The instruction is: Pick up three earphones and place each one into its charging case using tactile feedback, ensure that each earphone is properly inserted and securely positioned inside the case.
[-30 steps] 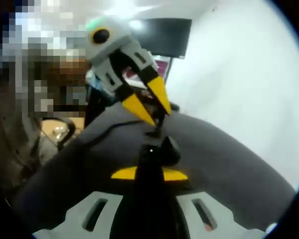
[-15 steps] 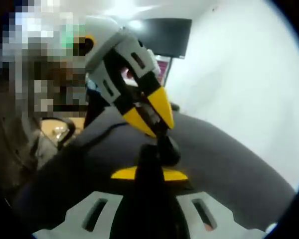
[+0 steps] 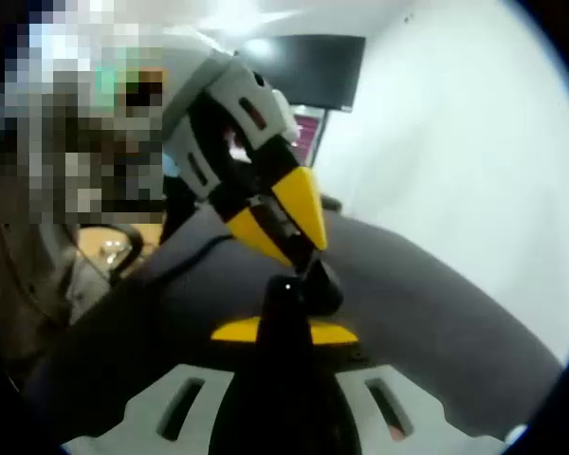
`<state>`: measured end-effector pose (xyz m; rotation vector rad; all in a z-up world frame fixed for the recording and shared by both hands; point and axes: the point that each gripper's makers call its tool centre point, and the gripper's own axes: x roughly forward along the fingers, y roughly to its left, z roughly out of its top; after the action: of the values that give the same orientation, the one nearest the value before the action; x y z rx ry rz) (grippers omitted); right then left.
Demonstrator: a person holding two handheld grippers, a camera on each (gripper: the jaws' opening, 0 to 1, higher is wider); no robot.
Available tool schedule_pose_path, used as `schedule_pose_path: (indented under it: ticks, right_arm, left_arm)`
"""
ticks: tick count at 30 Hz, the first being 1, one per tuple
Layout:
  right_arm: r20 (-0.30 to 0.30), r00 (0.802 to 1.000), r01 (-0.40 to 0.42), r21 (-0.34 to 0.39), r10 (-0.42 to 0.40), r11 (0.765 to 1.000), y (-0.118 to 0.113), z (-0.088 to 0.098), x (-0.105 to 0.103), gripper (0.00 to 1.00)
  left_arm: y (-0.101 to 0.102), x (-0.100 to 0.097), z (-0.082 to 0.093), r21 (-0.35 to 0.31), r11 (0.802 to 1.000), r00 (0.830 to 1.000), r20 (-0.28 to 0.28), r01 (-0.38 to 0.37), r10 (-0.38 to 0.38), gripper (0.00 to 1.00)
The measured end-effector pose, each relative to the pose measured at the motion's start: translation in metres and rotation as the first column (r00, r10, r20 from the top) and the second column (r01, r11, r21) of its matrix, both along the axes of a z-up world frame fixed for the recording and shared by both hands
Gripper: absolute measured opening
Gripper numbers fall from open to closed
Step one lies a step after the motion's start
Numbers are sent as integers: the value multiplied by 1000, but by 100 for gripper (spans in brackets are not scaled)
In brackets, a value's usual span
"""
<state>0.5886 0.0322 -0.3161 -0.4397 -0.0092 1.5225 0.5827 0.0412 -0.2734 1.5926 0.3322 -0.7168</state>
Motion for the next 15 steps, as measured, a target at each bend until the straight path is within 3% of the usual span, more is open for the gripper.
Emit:
schedule_pose_path:
  ticks: [2,4,9,12,15]
  right_arm:
    - [0,1000,-1,0,1,1000,0,0,0,18]
    - [0,1000,-1,0,1,1000,0,0,0,18]
    - [0,1000,-1,0,1,1000,0,0,1,18]
    - [0,1000,-1,0,1,1000,0,0,1,18]
    - [0,1000,-1,0,1,1000,0,0,1,18]
  left_arm:
    - [-2,-2,2,-65,998,1000,-18,-8,7,9]
    - [0,-2,4,-87,996,1000,-27,-9,7,9]
    - [-1,-4,5,-206,978,997,-78,-34,18,9]
    - [0,-4,1,-259,965,993,-116,-50,20,9]
    - [2,2,-1,-274,961,994,-112,-48,18,9]
